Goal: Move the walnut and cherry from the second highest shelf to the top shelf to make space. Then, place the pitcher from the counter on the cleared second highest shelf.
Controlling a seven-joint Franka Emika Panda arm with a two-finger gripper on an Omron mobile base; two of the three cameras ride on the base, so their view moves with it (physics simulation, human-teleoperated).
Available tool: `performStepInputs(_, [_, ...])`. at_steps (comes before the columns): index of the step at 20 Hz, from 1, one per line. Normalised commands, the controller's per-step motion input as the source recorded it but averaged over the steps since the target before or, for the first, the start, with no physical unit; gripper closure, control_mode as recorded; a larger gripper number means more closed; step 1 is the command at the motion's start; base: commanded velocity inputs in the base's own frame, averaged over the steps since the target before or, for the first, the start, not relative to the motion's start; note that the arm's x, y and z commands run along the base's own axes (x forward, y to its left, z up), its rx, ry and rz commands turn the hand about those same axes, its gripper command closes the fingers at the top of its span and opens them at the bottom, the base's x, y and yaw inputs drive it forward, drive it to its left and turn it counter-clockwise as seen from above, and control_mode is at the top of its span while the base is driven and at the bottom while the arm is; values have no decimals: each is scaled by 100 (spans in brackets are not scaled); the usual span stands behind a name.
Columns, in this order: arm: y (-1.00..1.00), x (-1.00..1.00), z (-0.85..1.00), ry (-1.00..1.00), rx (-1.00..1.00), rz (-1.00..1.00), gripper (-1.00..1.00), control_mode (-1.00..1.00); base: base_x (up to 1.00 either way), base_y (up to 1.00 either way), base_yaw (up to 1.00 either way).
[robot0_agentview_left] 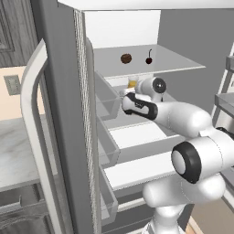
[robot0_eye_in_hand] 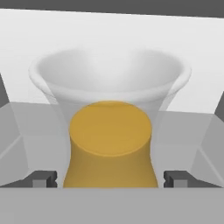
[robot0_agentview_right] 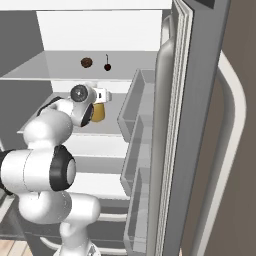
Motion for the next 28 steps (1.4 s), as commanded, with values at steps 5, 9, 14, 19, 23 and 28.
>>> performStepInputs(5, [0, 0, 0, -10, 0, 0, -100, -100, 0, 0, 0])
performStepInputs(9, [0, -8, 3, -6, 0, 0, -100, -100, 0, 0, 0])
performStepInputs(14, [-2, -31, 14, 0, 0, 0, -100, -100, 0, 0, 0])
performStepInputs(19, [-1, -46, 14, 0, 0, 0, -100, -100, 0, 0, 0])
performStepInputs(23, [-3, -83, 30, 4, -1, 0, -100, -100, 0, 0, 0])
performStepInputs(28, [0, -99, 86, 20, -14, 0, -100, -100, 0, 0, 0])
